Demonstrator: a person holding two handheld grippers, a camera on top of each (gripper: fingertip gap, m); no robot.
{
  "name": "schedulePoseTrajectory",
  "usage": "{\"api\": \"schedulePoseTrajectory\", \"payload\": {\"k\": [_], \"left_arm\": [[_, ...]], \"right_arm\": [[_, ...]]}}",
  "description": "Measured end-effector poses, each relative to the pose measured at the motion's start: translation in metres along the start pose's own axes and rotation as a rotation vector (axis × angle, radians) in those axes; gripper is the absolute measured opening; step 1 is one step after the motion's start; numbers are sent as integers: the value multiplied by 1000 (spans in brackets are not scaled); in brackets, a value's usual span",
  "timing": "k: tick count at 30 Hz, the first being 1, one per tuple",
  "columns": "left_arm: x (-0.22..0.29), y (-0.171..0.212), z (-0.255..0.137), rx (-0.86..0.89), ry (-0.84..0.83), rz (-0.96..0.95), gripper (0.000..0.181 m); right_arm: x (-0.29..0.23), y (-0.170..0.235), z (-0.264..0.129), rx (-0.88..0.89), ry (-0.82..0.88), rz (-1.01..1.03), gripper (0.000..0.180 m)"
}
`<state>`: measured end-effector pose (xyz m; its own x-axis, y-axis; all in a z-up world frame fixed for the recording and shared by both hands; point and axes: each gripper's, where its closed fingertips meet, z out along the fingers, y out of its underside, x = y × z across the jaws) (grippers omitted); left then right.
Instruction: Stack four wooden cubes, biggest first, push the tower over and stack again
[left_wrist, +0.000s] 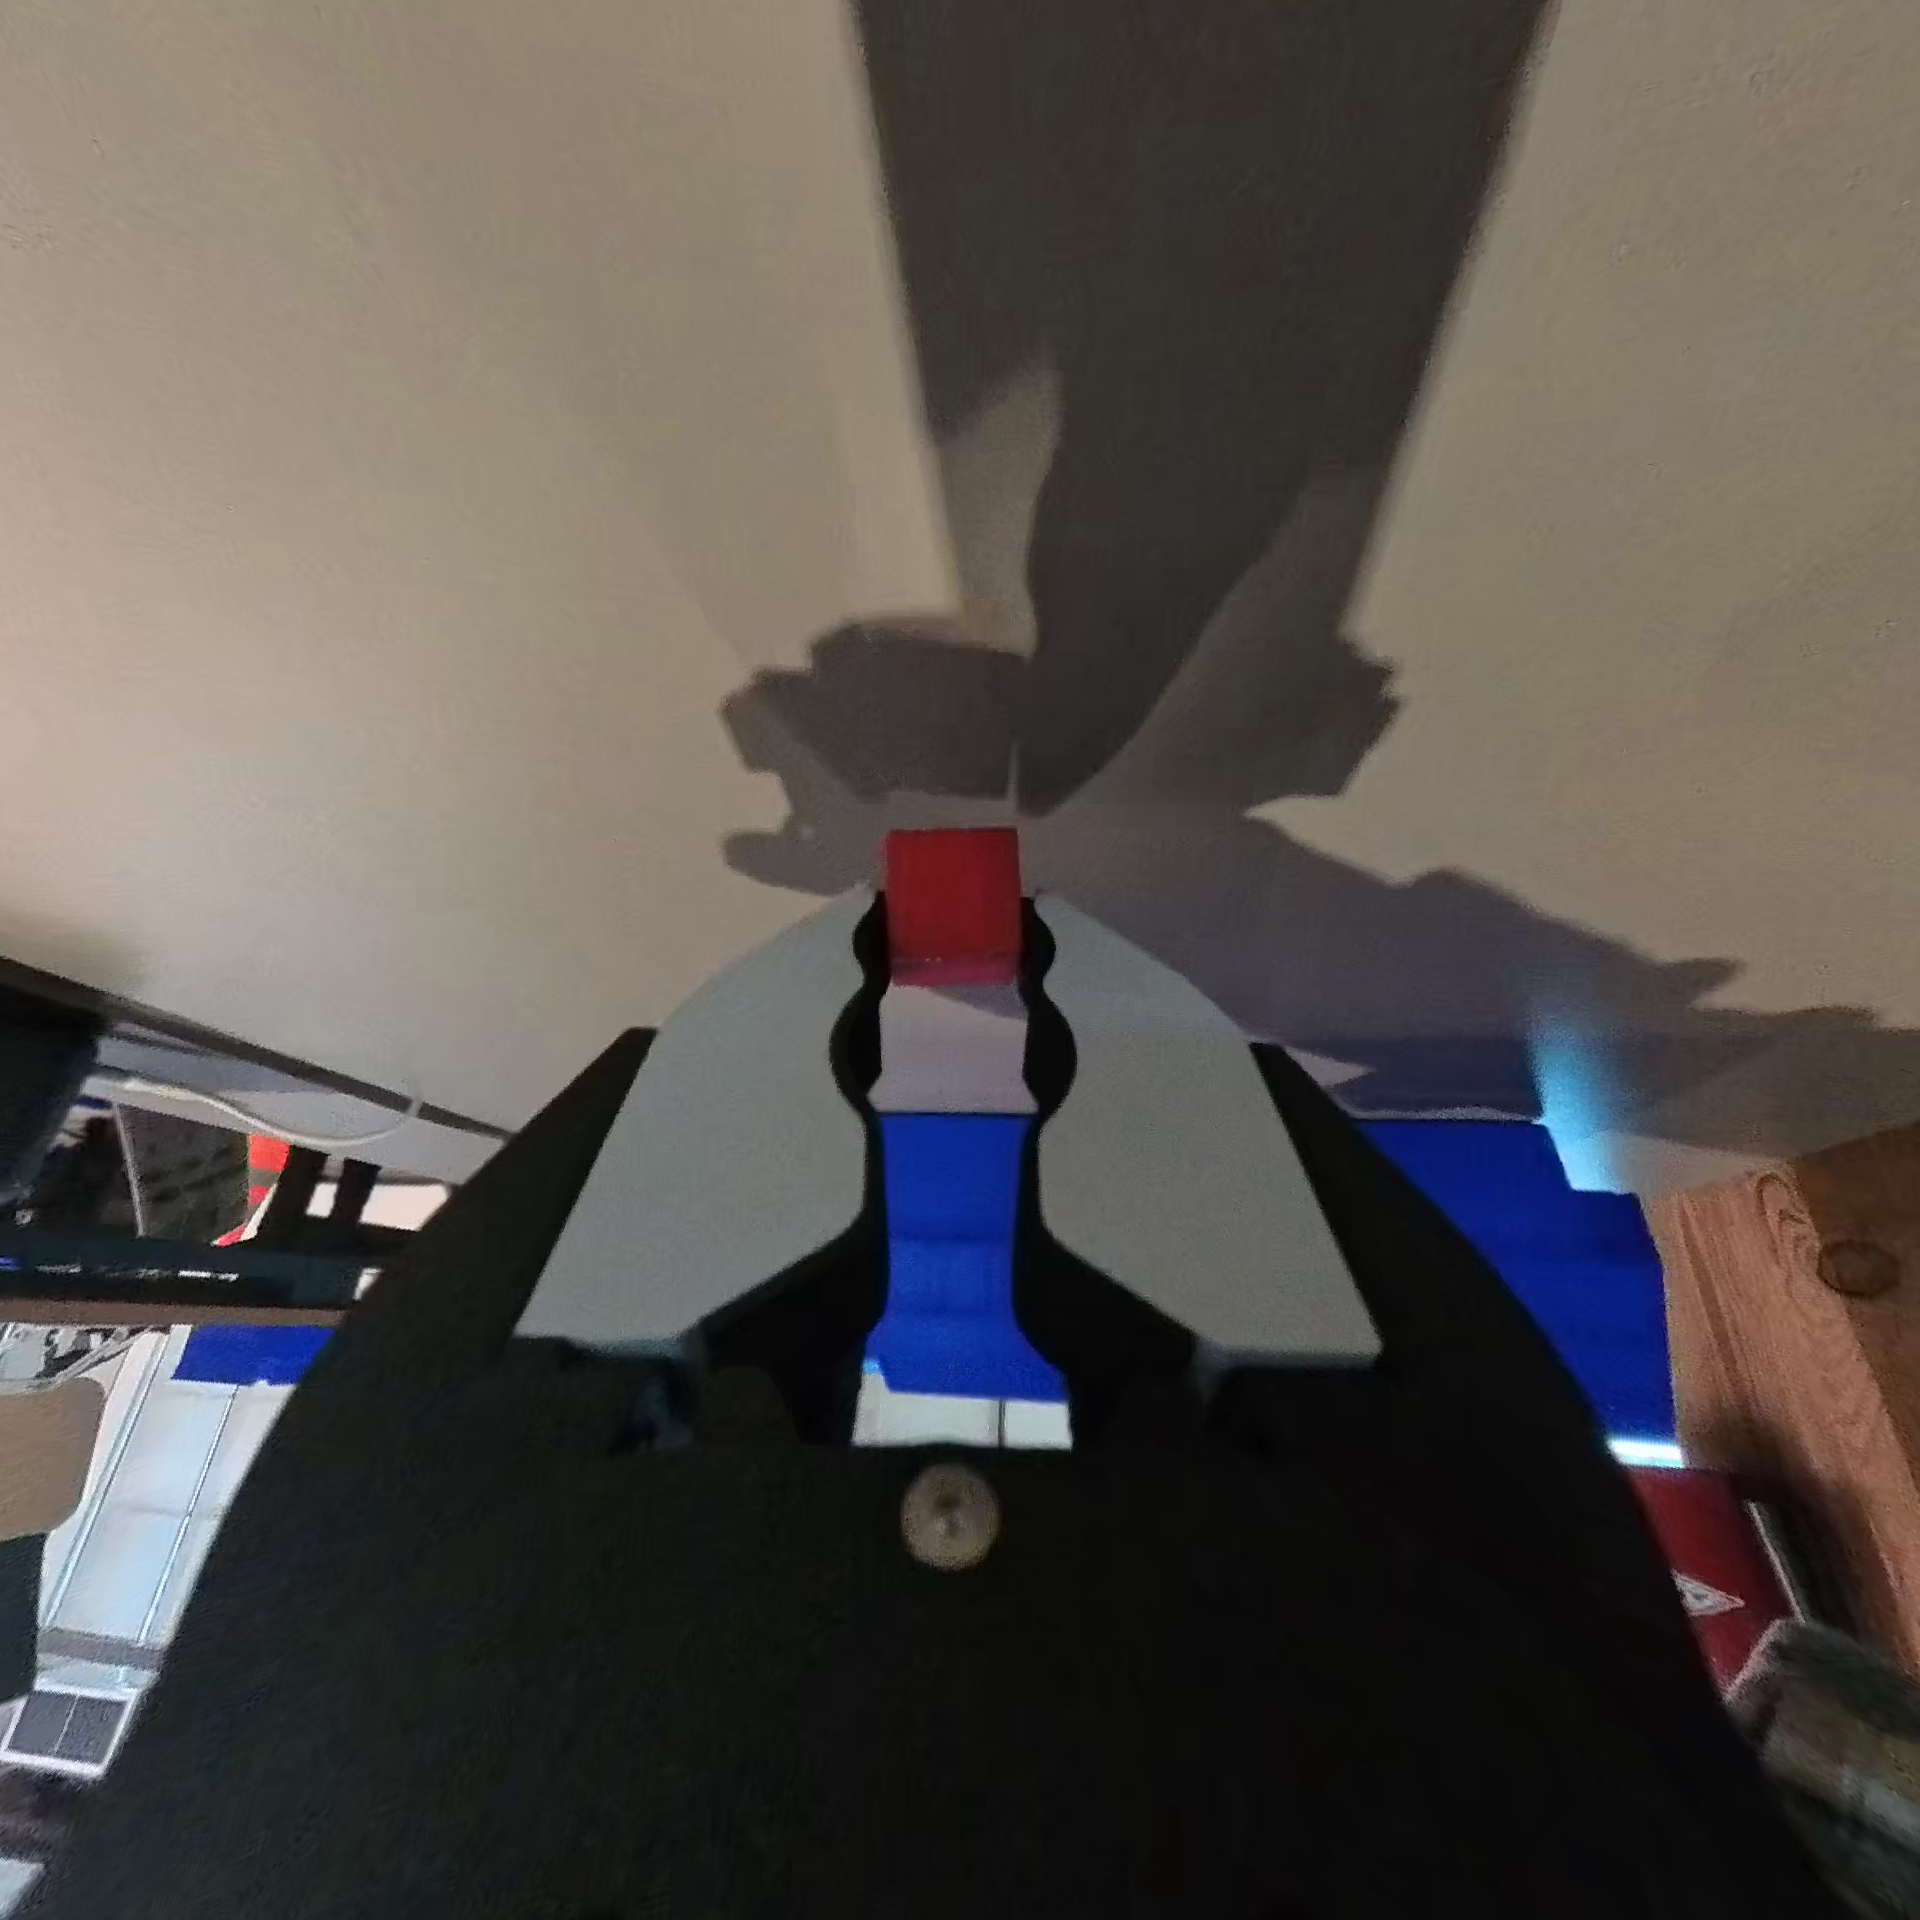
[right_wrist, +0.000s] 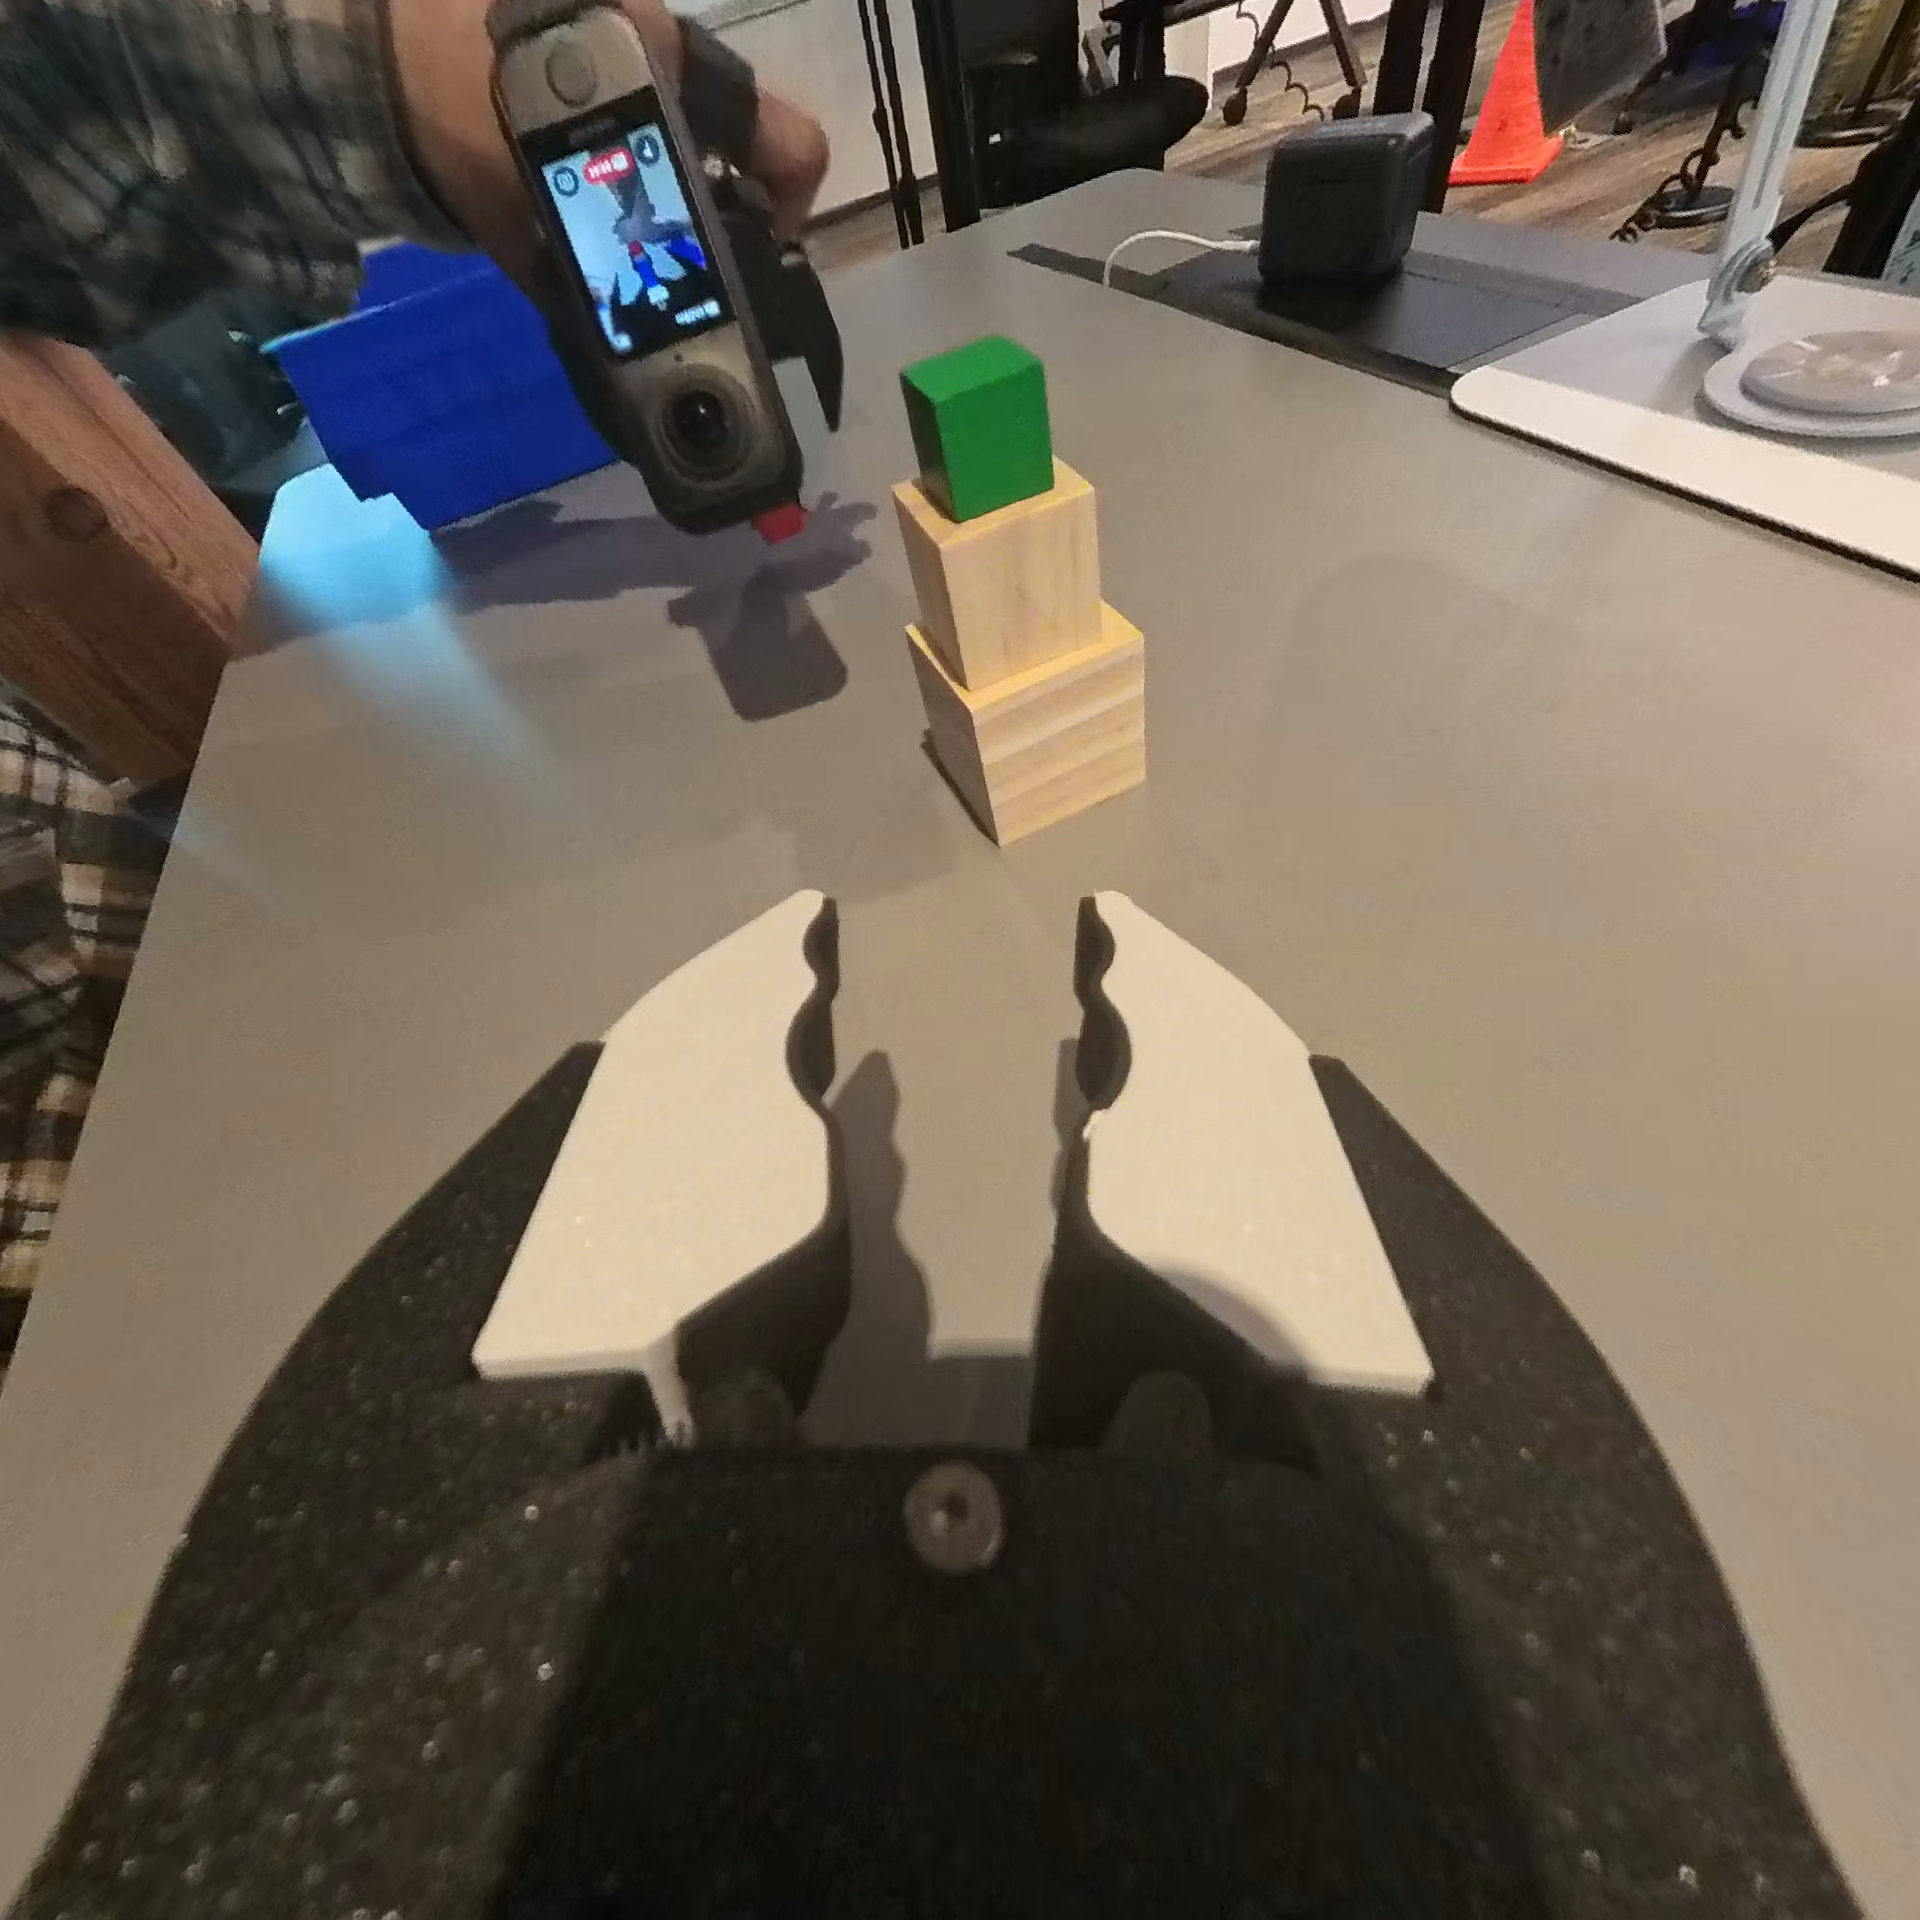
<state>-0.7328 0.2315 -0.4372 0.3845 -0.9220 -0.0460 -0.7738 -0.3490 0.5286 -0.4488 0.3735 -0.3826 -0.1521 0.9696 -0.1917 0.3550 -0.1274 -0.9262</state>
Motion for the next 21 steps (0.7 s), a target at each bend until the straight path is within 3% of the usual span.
{"api": "schedulePoseTrajectory", "payload": {"k": [1,9,13,16,21], "left_arm": [[0,-3,1,2,5,1,23],[2,-14,5,51,21,4,23],[3,-15,1,162,23,-29,27],[0,-15,-12,376,12,-99,36],[-6,-11,-46,921,-15,-249,48]], "right_arm": [[0,0,0,-1,0,0,43],[0,1,1,-3,-1,5,48],[0,0,0,2,1,1,50],[0,-2,-1,12,0,-1,51],[-2,-4,-1,22,-7,-5,52]]}}
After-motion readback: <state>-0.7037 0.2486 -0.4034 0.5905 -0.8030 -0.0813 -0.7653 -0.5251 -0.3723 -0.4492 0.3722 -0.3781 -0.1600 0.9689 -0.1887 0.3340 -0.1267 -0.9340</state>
